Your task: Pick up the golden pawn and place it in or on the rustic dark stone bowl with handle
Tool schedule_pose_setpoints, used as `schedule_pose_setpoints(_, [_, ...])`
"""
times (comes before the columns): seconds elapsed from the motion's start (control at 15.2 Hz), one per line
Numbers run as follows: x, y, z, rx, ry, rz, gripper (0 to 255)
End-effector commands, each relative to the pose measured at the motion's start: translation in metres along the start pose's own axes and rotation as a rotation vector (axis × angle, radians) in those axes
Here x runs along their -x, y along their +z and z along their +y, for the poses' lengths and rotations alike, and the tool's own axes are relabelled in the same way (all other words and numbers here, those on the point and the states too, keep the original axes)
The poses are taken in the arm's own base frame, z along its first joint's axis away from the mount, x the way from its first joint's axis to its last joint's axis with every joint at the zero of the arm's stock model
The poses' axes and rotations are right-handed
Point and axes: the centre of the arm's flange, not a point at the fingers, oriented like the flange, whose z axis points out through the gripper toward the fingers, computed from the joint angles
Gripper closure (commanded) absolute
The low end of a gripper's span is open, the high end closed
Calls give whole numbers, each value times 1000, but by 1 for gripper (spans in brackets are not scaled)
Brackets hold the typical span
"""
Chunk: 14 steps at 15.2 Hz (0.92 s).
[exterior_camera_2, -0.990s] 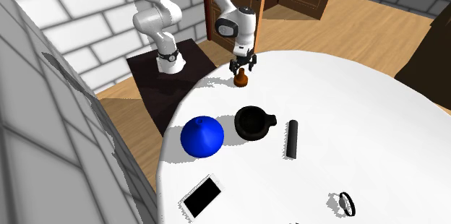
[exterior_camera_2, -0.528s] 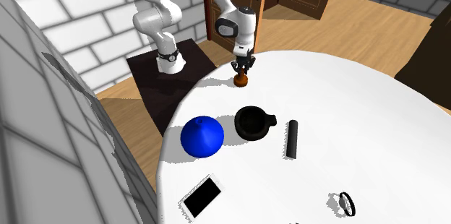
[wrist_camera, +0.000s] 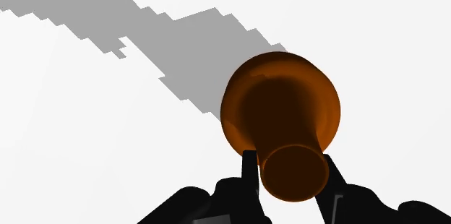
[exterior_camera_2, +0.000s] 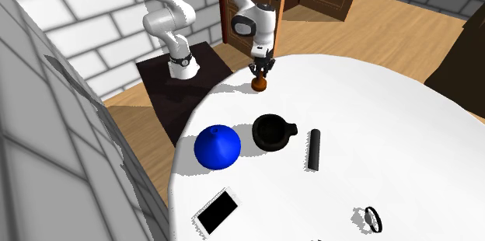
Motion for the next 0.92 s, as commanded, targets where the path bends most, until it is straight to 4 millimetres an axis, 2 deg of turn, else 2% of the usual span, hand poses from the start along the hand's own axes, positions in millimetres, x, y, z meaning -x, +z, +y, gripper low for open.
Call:
schedule_pose_setpoints(0.0, [-1, -10, 0, 0, 0, 0, 255])
schedule_pose_setpoints(0.86, [-4, -79, 0, 0, 0, 0, 255])
